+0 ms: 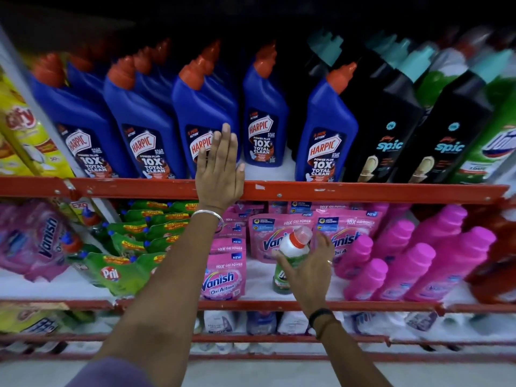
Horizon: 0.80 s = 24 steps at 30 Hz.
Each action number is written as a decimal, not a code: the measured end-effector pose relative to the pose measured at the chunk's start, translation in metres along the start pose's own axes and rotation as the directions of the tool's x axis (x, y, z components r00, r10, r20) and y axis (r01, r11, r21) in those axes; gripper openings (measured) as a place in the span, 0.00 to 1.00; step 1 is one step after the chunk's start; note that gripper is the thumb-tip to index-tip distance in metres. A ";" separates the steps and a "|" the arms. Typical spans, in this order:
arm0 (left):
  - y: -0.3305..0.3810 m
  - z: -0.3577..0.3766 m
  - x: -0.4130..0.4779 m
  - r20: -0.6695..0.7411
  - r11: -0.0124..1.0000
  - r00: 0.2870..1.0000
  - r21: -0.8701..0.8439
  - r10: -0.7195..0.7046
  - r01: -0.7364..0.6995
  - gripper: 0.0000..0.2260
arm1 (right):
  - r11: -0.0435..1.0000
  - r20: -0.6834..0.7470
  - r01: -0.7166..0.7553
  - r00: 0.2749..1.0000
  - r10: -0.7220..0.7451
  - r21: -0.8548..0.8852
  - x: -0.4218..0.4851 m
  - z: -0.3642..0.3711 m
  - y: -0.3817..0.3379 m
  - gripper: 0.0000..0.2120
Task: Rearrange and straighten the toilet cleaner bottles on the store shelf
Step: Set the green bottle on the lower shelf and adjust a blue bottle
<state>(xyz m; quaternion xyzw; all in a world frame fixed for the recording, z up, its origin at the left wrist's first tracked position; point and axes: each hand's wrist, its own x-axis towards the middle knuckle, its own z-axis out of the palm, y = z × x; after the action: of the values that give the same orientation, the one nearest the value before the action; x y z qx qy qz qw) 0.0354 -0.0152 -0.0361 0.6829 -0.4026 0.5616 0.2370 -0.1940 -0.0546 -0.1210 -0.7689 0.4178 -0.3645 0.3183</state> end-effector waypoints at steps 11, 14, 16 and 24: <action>0.000 -0.004 0.001 0.003 0.999 0.999 -0.040 -0.032 0.032 0.28 | 0.931 -0.307 0.350 0.879 -0.364 -0.103 0.136 -0.077 -0.165 0.35; -0.001 -0.003 0.001 0.007 0.999 1.000 -0.044 -0.024 0.024 0.27 | 0.935 -0.260 0.304 0.902 -0.344 -0.182 0.151 -0.075 -0.164 0.29; -0.001 -0.001 0.000 0.007 0.999 1.000 -0.041 -0.025 0.025 0.27 | 0.944 -0.282 0.303 0.901 -0.329 -0.133 0.152 -0.078 -0.163 0.27; -0.002 -0.002 0.000 0.002 0.998 1.000 -0.059 -0.024 0.024 0.27 | 0.913 -0.335 0.407 0.864 -0.375 0.027 0.139 -0.067 -0.192 0.28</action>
<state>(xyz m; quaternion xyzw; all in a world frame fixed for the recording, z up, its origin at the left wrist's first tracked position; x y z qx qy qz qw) 0.0364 -0.0124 -0.0357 0.6807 -0.4109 0.5461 0.2636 -0.1177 -0.1024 0.1078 -0.7512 0.2815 -0.5620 0.2017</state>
